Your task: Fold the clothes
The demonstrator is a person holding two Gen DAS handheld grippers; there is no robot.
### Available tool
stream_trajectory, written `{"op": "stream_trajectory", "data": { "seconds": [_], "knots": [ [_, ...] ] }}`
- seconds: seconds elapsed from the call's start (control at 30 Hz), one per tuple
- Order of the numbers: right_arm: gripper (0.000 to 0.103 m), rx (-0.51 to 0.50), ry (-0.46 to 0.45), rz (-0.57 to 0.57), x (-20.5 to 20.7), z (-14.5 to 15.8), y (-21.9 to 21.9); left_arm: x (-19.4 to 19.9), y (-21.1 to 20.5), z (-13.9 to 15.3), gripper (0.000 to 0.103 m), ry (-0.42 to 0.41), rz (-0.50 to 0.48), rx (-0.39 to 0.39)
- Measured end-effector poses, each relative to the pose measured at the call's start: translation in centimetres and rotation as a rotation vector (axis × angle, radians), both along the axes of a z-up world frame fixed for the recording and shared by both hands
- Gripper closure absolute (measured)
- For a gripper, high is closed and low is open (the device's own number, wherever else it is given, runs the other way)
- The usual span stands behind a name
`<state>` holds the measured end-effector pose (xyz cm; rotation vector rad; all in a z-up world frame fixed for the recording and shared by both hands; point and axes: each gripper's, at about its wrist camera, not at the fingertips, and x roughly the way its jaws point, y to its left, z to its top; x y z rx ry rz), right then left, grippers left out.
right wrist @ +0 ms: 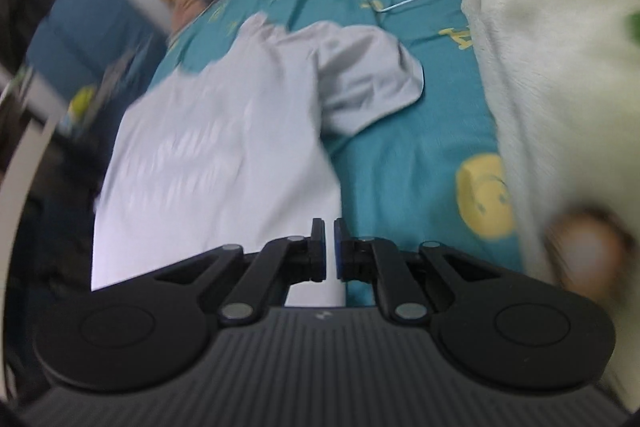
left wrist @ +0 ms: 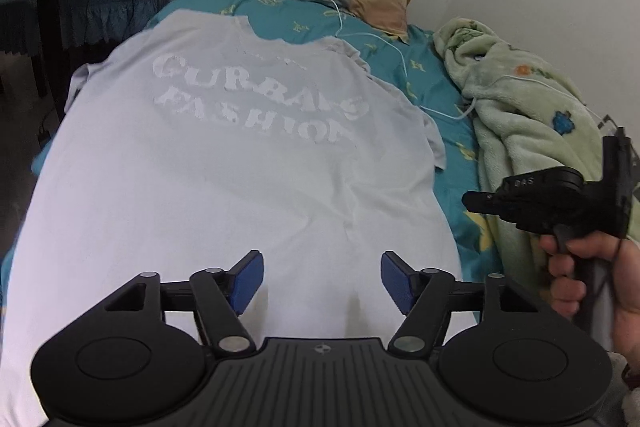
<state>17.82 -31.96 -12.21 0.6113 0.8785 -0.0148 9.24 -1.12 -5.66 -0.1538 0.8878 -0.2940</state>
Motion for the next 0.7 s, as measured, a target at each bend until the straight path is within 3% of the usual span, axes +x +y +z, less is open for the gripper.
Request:
{"op": "stream_trajectory", "data": {
  "seconds": [0.17, 0.2, 0.27, 0.33, 0.6, 0.7],
  "knots": [
    [0.093, 0.038, -0.011, -0.057, 3.2, -3.8, -1.1, 3.4, -1.8, -1.6, 0.032, -0.044, -0.007, -0.008],
    [0.088, 0.034, -0.009, -0.061, 3.6, -4.4, -1.2, 3.8, -2.0, -2.2, 0.032, -0.031, -0.01, -0.018],
    [0.061, 0.032, -0.009, -0.076, 4.0, -5.3, -1.3, 4.3, -2.1, -3.4, 0.032, 0.007, -0.016, -0.033],
    [0.053, 0.052, -0.038, -0.104, 4.3, -5.5, -1.7, 4.7, -2.0, -4.3, 0.032, 0.034, -0.012, -0.037],
    [0.056, 0.184, -0.119, -0.27, 5.6, -7.0, -4.3, 5.4, -1.0, -5.8, 0.032, 0.098, 0.028, -0.112],
    [0.057, 0.196, -0.137, -0.242, 7.1, -7.5, -4.1, 5.3, -1.1, -6.1, 0.032, 0.102, 0.025, -0.106]
  ]
}}
